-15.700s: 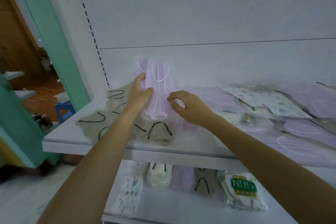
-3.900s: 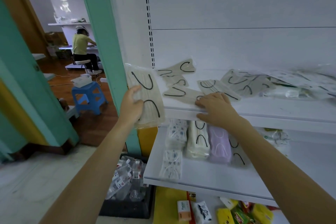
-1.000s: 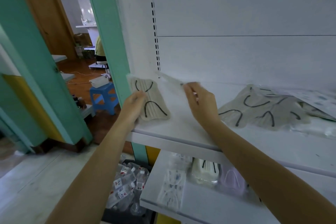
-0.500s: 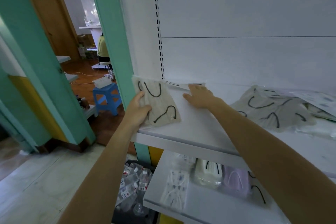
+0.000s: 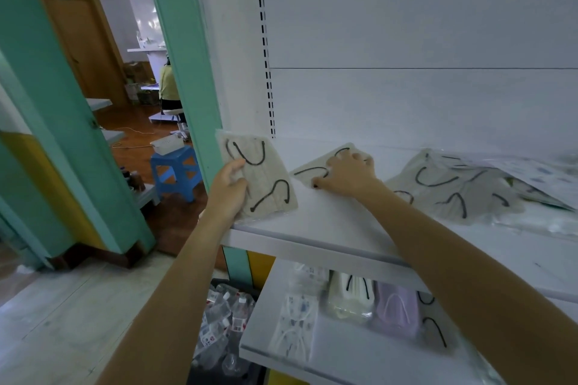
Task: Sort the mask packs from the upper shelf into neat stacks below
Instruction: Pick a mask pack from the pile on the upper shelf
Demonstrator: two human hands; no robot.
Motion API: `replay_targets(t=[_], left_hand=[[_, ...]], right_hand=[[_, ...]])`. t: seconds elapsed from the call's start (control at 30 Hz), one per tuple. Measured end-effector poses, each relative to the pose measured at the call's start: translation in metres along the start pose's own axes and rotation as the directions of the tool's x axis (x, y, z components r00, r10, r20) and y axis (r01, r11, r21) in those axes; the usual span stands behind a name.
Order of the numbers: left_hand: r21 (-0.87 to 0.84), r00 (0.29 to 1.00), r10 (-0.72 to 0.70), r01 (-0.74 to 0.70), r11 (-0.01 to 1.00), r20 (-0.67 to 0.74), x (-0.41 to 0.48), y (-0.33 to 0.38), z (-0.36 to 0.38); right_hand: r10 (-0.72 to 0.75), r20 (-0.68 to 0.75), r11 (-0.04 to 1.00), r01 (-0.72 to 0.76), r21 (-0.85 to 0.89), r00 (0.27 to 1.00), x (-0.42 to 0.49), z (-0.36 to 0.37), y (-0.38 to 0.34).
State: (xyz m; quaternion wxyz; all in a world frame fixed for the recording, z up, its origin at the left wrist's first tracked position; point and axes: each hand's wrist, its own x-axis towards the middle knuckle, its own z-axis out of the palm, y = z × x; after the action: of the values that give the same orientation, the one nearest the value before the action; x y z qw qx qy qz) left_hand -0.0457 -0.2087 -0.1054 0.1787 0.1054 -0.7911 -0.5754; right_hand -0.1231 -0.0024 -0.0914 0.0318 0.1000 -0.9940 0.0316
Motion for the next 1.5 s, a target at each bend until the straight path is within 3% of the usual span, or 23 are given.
replay_targets(t=[0.17, 0.27, 0.43, 0.6, 0.77, 0.9, 0.97, 1.03, 1.1, 1.17, 1.23, 1.3, 1.37, 1.43, 1.5], left_hand=[[0.015, 1.0, 0.007, -0.007, 1.0, 0.01, -0.003, 0.001, 0.0], [0.026, 1.0, 0.019, -0.019, 0.999, -0.001, -0.005, 0.002, 0.0], [0.061, 0.998, 0.064, -0.064, 0.996, 0.005, -0.01, 0.002, 0.0], [0.083, 0.994, 0.105, -0.106, 0.991, 0.022, -0.013, 0.004, -0.002], [0.091, 0.995, 0.092, -0.096, 0.991, 0.044, -0.011, 0.005, -0.005], [0.081, 0.996, 0.044, -0.05, 0.995, 0.076, -0.019, 0.013, -0.001], [0.028, 0.992, 0.002, -0.006, 1.0, 0.127, -0.029, 0.023, 0.007], [-0.054, 0.98, -0.04, 0.051, 0.997, 0.196, -0.038, 0.036, 0.017], [-0.098, 0.97, -0.055, 0.08, 0.992, 0.236, -0.044, 0.043, 0.029], [-0.067, 0.966, 0.026, -0.009, 0.998, 0.256, -0.053, 0.047, 0.038], [-0.063, 0.965, 0.083, -0.07, 0.996, 0.247, -0.056, 0.049, 0.046], [-0.054, 0.968, 0.102, -0.092, 0.994, 0.228, -0.062, 0.052, 0.054], [-0.029, 0.97, 0.099, -0.095, 0.995, 0.224, -0.068, 0.053, 0.061], [0.013, 0.972, 0.107, -0.112, 0.994, 0.21, -0.071, 0.053, 0.07], [0.045, 0.985, 0.067, -0.075, 0.996, 0.158, -0.071, 0.051, 0.075]], right_hand=[[-0.103, 0.151, 0.979, 0.073, 0.191, 0.983, -0.013, 0.005, -0.007], [-0.092, 0.115, 0.968, 0.061, 0.244, 0.989, -0.023, 0.008, -0.01], [-0.016, -0.074, 0.949, 0.038, 0.313, 0.997, -0.047, 0.01, -0.012], [-0.071, -0.001, 0.98, 0.07, 0.186, 0.997, -0.072, 0.007, -0.019], [-0.154, -0.093, 0.977, 0.166, 0.137, 0.984, -0.096, 0.007, -0.019], [0.025, -0.253, 0.967, 0.041, 0.251, 0.967, -0.11, 0.012, -0.015], [0.065, -0.384, 0.915, 0.098, 0.39, 0.921, -0.12, 0.008, -0.015], [-0.073, -0.397, 0.864, 0.257, 0.433, 0.915, -0.129, 0.002, -0.016], [-0.31, -0.298, 0.834, 0.409, 0.371, 0.903, -0.139, 0.002, -0.016], [-0.412, -0.277, 0.807, 0.488, 0.333, 0.868, -0.147, 0.003, -0.006], [-0.294, -0.334, 0.841, 0.408, 0.355, 0.896, -0.146, -0.002, 0.015], [-0.034, -0.203, 0.96, 0.088, 0.266, 0.979, -0.138, -0.009, 0.047], [0.111, -0.026, 0.991, -0.109, 0.078, 0.993, -0.135, -0.011, 0.074], [0.099, 0.007, 0.992, -0.1, 0.076, 0.995, -0.136, -0.009, 0.082], [0.046, -0.088, 0.994, -0.037, 0.098, 0.995, -0.138, -0.006, 0.08]])
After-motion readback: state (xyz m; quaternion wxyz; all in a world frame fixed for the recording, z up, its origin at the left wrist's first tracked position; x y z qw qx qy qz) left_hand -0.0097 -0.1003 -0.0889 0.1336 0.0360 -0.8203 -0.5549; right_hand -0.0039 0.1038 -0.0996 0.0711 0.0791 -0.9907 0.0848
